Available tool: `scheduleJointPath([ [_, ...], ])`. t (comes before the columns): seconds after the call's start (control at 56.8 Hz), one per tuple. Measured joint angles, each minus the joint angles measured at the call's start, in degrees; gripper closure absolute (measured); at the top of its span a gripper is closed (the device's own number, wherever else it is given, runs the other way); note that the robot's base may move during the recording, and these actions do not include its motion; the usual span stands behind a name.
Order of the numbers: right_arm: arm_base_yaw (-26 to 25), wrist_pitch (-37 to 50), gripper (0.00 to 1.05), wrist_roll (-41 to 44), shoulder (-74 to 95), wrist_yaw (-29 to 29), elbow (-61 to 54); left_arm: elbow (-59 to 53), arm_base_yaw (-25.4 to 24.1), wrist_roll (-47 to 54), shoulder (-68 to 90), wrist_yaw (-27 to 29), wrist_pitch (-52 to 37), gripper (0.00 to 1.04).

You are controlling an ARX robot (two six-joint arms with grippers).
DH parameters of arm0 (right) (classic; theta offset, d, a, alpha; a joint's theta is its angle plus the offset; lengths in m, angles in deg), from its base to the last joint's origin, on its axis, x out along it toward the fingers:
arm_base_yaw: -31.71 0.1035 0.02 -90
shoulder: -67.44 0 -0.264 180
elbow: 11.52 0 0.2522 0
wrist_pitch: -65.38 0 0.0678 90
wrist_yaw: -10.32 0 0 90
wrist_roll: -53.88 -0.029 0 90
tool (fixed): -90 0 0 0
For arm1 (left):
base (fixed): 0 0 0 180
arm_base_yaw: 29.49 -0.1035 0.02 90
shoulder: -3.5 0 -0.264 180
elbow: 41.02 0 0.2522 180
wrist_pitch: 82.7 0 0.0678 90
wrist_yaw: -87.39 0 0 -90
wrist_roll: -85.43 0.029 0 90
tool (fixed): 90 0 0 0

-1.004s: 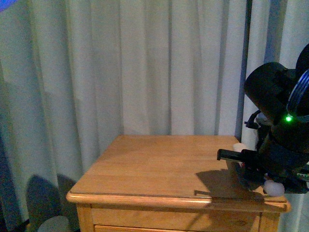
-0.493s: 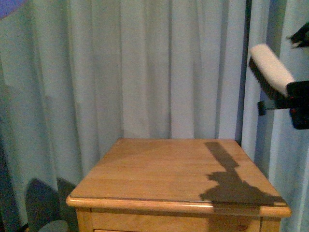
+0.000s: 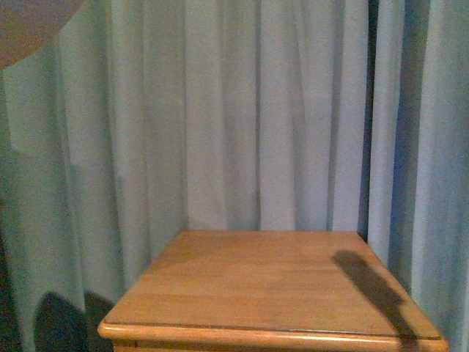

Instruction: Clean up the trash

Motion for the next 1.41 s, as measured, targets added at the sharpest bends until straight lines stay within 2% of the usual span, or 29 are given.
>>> scheduleJointPath([
  [1.409,0.76,-1.92,0.85,-2.29,-1.9,0.5,-0.68,-0.13,-0.2,-0.04,-0.26,0.15,0.02,0.77],
])
